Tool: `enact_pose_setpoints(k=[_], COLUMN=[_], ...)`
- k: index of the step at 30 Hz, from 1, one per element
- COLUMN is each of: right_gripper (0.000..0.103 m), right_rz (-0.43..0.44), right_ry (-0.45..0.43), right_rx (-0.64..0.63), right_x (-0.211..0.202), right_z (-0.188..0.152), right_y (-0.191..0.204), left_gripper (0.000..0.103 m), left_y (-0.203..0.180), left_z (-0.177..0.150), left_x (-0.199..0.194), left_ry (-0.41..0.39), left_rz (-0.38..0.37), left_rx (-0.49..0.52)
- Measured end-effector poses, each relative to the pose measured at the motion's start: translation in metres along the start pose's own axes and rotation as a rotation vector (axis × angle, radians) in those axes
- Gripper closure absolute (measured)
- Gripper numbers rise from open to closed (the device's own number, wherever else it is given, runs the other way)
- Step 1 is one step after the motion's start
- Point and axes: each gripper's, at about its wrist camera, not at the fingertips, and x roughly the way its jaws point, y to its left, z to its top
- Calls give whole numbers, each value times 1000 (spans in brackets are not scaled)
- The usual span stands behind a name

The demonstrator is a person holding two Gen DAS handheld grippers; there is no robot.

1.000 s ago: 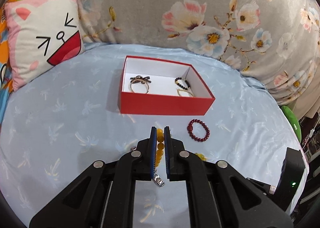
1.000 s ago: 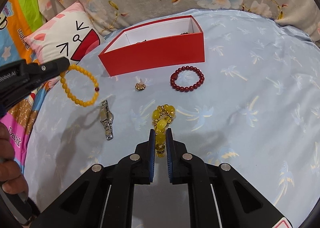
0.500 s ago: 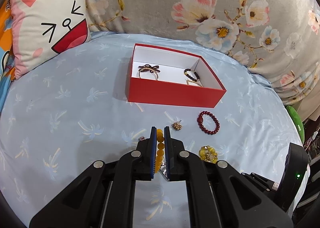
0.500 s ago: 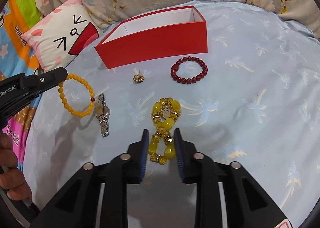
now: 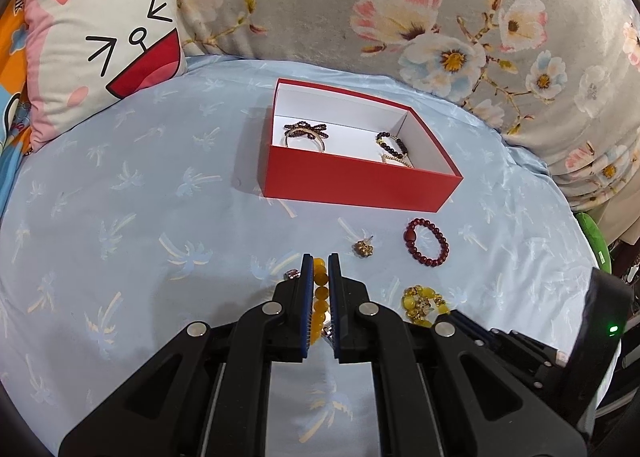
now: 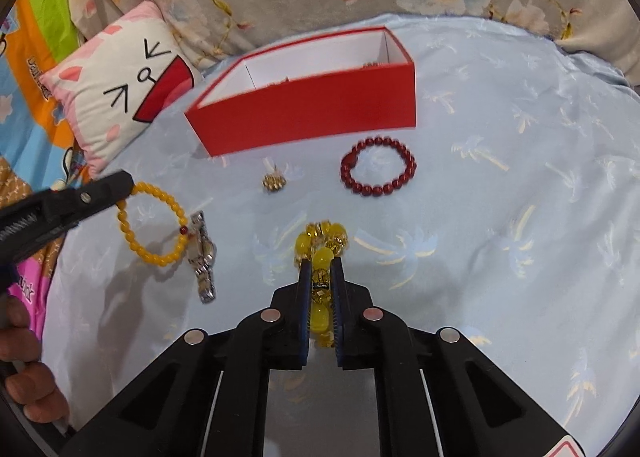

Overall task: Organize jewelry
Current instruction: 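Carry both yellow bracelets over the red box and lower them inside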

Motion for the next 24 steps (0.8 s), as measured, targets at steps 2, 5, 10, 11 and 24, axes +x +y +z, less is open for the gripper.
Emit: enact_pose_setpoints(k=[2,5,10,11,24], right_gripper=[94,94,94,94,94], right_rz=[13,29,56,57,57], right_ry=[-24,-58,-104,-115,-220], right_rx=[3,5,15,11,-19], right_x=[-8,-20,-37,-40,-75], right_z=[5,14,30,33,72], right_y=[1,1,1,1,4], left_gripper=[96,96,96,96,96], left_y=[2,2,4,4,7], left_z=[1,4,12,13,38], left_x=[0,-3,-10,-11,-21], left_ry=[-2,-10,-29,-34,-80], left_rz=[0,3,6,9,31], left_rx=[-4,-1,0,1,15])
